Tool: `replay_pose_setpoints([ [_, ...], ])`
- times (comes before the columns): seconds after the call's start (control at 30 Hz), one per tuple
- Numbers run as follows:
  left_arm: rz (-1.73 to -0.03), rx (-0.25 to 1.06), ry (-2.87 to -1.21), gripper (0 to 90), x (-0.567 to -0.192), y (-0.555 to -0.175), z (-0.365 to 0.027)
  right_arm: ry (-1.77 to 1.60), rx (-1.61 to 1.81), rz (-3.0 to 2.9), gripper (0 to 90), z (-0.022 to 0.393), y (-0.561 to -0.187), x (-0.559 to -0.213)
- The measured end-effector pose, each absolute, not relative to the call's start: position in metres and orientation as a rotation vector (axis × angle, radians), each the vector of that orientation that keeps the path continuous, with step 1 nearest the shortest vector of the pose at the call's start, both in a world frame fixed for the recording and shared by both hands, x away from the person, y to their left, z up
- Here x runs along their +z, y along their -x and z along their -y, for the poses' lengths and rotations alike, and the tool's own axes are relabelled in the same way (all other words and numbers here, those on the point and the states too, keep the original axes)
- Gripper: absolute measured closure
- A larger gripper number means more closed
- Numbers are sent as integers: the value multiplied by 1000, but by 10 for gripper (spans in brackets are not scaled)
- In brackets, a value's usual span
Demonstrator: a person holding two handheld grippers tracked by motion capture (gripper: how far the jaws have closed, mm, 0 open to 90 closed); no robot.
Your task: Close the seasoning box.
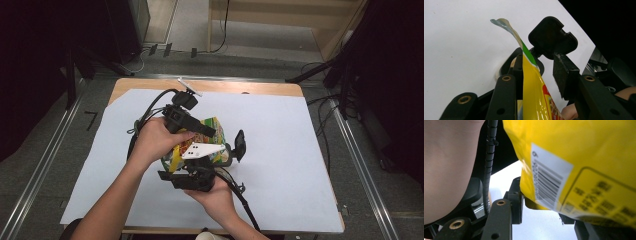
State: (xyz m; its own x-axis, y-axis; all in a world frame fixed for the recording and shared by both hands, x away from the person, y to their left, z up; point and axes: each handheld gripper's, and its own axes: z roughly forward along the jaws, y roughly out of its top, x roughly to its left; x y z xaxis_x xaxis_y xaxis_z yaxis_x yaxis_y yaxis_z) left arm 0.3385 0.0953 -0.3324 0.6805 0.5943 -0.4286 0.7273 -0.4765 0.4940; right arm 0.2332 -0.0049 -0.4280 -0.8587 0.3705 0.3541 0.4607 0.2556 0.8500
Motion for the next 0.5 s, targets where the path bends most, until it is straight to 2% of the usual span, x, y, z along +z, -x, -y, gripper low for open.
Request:
replay_pose_setpoints([
  [0.5,-1024,-274,-2222,653,-334,-341,-97,799,-1683,2432,630,5,-234,-428],
])
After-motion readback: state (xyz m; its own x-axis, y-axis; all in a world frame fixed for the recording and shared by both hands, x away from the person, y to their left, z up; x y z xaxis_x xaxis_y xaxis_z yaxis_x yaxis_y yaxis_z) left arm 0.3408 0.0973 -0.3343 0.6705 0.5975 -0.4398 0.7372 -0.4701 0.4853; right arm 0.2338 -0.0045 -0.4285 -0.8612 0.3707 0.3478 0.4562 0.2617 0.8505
